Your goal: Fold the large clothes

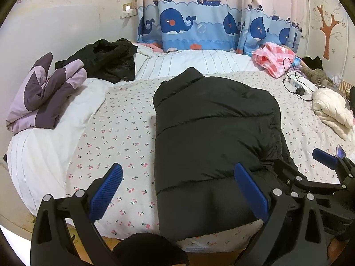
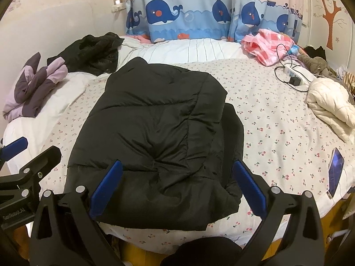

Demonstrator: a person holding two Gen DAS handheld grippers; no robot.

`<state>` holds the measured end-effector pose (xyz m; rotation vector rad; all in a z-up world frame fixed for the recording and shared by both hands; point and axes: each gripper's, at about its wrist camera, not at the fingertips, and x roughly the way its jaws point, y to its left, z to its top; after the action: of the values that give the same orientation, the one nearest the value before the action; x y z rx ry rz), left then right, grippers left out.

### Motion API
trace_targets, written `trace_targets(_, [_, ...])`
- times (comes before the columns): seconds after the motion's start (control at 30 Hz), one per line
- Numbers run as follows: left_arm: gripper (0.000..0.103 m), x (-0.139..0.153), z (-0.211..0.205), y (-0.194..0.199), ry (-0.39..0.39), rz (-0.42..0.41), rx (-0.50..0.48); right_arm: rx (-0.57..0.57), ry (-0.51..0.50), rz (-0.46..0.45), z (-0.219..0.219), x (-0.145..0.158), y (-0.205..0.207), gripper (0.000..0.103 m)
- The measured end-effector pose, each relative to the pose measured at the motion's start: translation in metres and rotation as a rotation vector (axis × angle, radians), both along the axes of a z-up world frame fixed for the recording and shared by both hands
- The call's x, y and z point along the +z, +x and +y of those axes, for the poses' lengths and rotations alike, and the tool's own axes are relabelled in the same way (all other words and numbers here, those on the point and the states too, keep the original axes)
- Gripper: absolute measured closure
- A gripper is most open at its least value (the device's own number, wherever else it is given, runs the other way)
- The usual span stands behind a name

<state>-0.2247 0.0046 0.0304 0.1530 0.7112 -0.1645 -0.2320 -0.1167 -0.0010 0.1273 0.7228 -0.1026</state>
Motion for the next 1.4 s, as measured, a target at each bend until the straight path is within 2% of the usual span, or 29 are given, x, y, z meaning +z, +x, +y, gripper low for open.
trace_targets(1.4, [0.006, -0.0001, -0.0009, -0.0076, 0.000, 0.011, 0.002, 0.008, 0.013, 0.014, 0.0054, -0.0086, -0.0048, 0.007])
